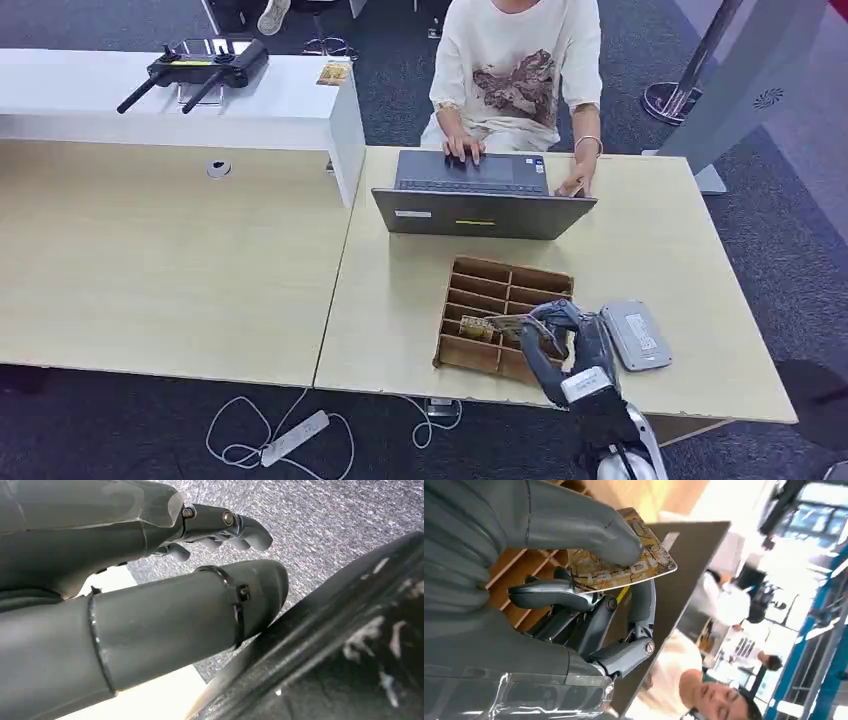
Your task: Pass the card to the sensor for recognition and then transmit it.
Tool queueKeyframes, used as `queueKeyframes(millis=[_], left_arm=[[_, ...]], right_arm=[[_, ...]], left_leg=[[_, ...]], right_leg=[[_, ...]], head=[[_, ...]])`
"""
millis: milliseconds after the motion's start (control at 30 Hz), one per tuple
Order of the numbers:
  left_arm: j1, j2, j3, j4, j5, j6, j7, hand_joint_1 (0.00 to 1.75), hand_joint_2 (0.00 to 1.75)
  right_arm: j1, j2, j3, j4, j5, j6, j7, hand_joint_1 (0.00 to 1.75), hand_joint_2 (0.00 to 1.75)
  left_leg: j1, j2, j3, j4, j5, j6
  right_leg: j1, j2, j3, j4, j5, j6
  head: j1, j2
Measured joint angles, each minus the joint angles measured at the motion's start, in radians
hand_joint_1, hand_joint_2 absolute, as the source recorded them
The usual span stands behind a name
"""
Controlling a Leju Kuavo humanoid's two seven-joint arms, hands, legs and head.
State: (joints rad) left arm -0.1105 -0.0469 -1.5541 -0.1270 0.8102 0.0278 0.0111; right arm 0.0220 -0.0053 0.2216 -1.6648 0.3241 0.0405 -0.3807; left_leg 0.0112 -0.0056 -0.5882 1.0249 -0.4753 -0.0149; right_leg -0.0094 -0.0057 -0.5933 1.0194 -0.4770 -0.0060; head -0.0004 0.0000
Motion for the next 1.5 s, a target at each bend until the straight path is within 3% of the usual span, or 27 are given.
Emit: queueKeyframes(millis=[233, 400, 1100, 1500], left_arm=[[-0.001, 0.001, 0.0, 0.0, -0.007, -0.004, -0.001, 0.0, 0.0], [-0.001, 0.001, 0.0, 0.0, -0.01, -0.004, -0.002, 0.0, 0.0], [-0.001, 0.002, 0.0, 0.0, -0.014, -0.004, -0.013, 0.0, 0.0], [-0.001, 0.002, 0.0, 0.0, -0.005, -0.004, -0.019, 0.0, 0.0]], right_arm=[[-0.01, 0.0, -0.002, 0.006, -0.131, 0.082, -0.018, 1.75, 1.75], [-0.037, -0.007, -0.006, 0.017, -0.162, 0.101, -0.016, 1.75, 1.75], [-0.21, -0.053, -0.004, 0.062, -0.202, 0.115, 0.014, 1.75, 1.75], [-0.346, -0.075, 0.042, 0.134, -0.2, 0.096, 0.028, 1.75, 1.75]], left_leg=[[0.0, 0.0, 0.0, 0.0, 0.0, 0.0], [0.0, 0.0, 0.0, 0.0, 0.0, 0.0], [0.0, 0.0, 0.0, 0.0, 0.0, 0.0], [0.0, 0.0, 0.0, 0.0, 0.0, 0.0]], right_leg=[[0.0, 0.0, 0.0, 0.0, 0.0, 0.0], [0.0, 0.0, 0.0, 0.0, 0.0, 0.0], [0.0, 0.0, 0.0, 0.0, 0.0, 0.0], [0.0, 0.0, 0.0, 0.0, 0.0, 0.0]], head=[[0.0, 0.0], [0.0, 0.0], [0.0, 0.0], [0.0, 0.0]])
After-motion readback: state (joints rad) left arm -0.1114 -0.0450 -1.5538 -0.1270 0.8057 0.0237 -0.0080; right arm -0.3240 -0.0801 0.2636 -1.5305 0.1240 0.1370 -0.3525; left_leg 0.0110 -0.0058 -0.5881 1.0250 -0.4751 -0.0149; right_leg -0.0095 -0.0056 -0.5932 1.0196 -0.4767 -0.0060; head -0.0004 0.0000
